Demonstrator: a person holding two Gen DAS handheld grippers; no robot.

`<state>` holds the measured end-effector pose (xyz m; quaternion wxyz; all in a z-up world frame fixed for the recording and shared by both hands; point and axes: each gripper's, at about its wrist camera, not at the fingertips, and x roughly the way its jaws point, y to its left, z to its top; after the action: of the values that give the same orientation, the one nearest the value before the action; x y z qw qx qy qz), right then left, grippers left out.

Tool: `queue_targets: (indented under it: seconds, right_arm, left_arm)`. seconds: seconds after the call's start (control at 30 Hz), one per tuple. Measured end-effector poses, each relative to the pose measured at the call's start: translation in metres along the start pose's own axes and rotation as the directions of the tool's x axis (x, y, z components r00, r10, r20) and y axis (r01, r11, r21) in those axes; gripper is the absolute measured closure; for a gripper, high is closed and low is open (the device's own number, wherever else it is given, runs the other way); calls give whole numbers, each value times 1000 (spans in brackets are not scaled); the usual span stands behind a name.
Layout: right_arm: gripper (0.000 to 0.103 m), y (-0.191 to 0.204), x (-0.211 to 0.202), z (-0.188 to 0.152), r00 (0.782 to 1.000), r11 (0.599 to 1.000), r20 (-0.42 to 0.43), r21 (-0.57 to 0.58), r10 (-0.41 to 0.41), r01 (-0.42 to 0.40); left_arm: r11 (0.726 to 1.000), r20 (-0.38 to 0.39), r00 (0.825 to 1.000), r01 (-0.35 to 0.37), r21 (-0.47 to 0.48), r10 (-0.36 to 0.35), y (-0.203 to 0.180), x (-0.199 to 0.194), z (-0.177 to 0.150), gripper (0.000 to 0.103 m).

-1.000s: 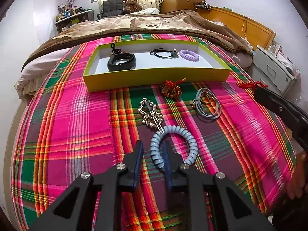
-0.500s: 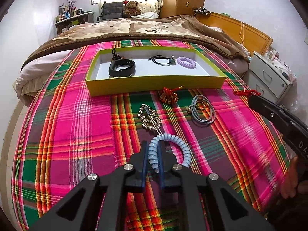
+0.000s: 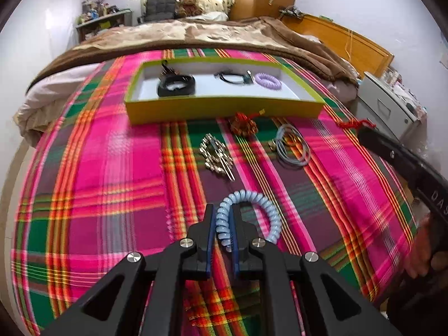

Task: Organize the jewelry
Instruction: 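Grasp the gold-and-red chain with the right tool while the left tool grasps the blue coiled hair tie, then carry the chain and blue hair tie over the tray and open both tools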

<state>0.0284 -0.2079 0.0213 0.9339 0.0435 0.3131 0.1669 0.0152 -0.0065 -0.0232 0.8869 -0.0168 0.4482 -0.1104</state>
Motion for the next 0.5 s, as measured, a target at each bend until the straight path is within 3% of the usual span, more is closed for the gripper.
queue_targets:
  seconds: [0.13,0.3,0.37,0.43,0.5]
  right_arm:
    - [89,0,0,0,1000,1000,3,0,-2,2]
    - [89,1,0,0,1000,1000,4,0,1,-1]
    - [89,2,1,0,1000,1000,1,-4,2,-2]
    - [89,3,2,0,1000,1000,1,-5,3,-3]
    - [89,3,1,1,1000,1000,1,-4,1,-1]
  left_arm:
    - [996,7,997,-73,53,73,-6,1,-2,79]
    - [986,6,993,-117,119,117,-15,3,-3,79]
    - [983,3,993,-121,139,122,-17,4,-2,80]
    - [984,-7,996,-90,155,92,-19,4,-1,92]
    - [983,-6,996,-91,159,93,-20,5,0,93]
